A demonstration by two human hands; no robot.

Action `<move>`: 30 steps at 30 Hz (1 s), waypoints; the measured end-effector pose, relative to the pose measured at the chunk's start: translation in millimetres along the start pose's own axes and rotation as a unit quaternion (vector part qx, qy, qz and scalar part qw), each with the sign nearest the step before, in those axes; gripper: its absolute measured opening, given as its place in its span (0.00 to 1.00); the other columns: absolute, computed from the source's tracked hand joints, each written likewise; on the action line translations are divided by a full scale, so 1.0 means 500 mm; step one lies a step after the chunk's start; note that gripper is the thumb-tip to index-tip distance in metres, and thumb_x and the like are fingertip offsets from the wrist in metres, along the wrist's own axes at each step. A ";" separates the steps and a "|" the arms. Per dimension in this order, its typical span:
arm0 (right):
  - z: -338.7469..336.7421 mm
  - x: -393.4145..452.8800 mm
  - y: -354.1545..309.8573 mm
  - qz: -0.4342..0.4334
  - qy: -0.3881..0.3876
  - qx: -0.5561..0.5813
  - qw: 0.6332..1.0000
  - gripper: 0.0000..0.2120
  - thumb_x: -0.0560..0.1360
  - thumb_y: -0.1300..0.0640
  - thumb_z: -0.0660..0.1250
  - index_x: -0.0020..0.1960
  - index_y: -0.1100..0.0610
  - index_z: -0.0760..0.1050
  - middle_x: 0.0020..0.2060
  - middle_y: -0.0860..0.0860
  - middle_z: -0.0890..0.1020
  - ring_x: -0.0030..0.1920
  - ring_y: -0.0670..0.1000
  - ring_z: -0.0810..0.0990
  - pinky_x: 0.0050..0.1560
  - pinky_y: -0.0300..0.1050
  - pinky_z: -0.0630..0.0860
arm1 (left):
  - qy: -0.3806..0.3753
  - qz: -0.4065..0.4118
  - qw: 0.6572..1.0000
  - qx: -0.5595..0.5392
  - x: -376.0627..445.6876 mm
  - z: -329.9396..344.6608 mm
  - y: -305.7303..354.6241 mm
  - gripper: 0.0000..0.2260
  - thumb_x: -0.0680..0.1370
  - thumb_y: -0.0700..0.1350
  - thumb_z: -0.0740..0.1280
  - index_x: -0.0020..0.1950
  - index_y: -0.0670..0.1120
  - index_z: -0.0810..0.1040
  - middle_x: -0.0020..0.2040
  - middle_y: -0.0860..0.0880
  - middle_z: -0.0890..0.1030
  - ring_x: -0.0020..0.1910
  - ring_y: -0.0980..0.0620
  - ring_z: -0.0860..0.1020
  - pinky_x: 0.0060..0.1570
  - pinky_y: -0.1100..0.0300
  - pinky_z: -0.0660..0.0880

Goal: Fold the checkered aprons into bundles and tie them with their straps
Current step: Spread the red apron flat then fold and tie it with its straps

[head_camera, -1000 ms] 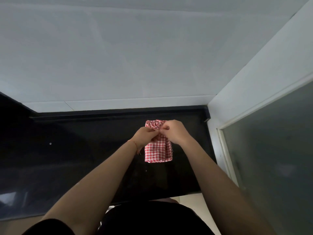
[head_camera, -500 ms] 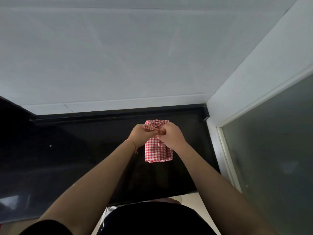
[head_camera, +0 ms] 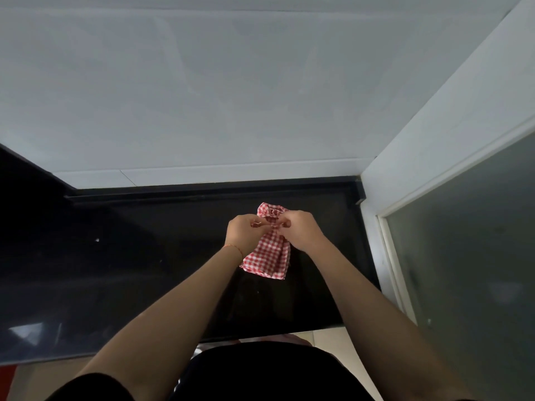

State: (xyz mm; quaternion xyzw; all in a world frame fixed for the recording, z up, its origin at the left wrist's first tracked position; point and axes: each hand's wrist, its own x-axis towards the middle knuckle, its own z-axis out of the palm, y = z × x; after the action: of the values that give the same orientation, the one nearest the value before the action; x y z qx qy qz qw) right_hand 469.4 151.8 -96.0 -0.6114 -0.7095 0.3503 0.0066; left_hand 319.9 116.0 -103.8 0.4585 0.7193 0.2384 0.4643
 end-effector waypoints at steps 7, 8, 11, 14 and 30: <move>-0.031 -0.017 0.033 0.014 -0.056 0.065 0.996 0.05 0.76 0.57 0.72 0.52 0.53 0.81 0.49 0.46 0.81 0.50 0.45 0.78 0.58 0.43 0.75 | -0.001 0.004 1.000 0.021 -0.001 0.003 -0.009 0.04 0.78 0.43 0.71 0.45 0.51 0.82 0.46 0.54 0.82 0.47 0.57 0.79 0.44 0.68 0.72; -0.030 -0.017 0.034 0.015 -0.052 0.076 0.996 0.03 0.76 0.57 0.72 0.49 0.52 0.80 0.47 0.46 0.80 0.49 0.45 0.78 0.57 0.44 0.76 | 0.004 0.008 1.000 0.027 -0.002 0.005 -0.011 0.03 0.78 0.43 0.71 0.45 0.51 0.82 0.47 0.54 0.82 0.48 0.56 0.79 0.45 0.68 0.72; -0.020 -0.024 0.038 0.025 -0.044 0.097 0.994 0.03 0.77 0.57 0.71 0.45 0.53 0.77 0.45 0.47 0.80 0.47 0.45 0.78 0.53 0.42 0.75 | 0.020 0.022 0.998 0.056 -0.006 0.014 -0.014 0.02 0.78 0.44 0.71 0.47 0.49 0.83 0.50 0.54 0.80 0.50 0.56 0.77 0.52 0.63 0.73; -0.012 -0.036 0.053 0.024 -0.021 0.108 0.994 0.05 0.78 0.58 0.69 0.44 0.53 0.76 0.44 0.48 0.80 0.46 0.46 0.78 0.49 0.41 0.73 | 0.057 0.025 0.994 0.092 -0.016 0.015 -0.023 0.04 0.78 0.44 0.70 0.45 0.50 0.81 0.49 0.54 0.78 0.48 0.57 0.76 0.50 0.64 0.72; 0.016 -0.058 0.052 0.058 -0.021 -0.086 0.994 0.14 0.81 0.47 0.59 0.62 0.54 0.69 0.55 0.52 0.78 0.58 0.53 0.77 0.69 0.57 0.65 | -0.122 -0.023 0.960 0.251 -0.001 -0.011 0.003 0.11 0.79 0.48 0.66 0.40 0.42 0.79 0.38 0.47 0.81 0.37 0.52 0.77 0.42 0.59 0.76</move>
State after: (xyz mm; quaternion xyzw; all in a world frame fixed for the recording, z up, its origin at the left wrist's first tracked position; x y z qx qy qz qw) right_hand 495.6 123.0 -102.9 -0.6423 -0.7005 0.3003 -0.0811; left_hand 315.6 116.6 -99.8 0.5692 0.7043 -0.0188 0.4238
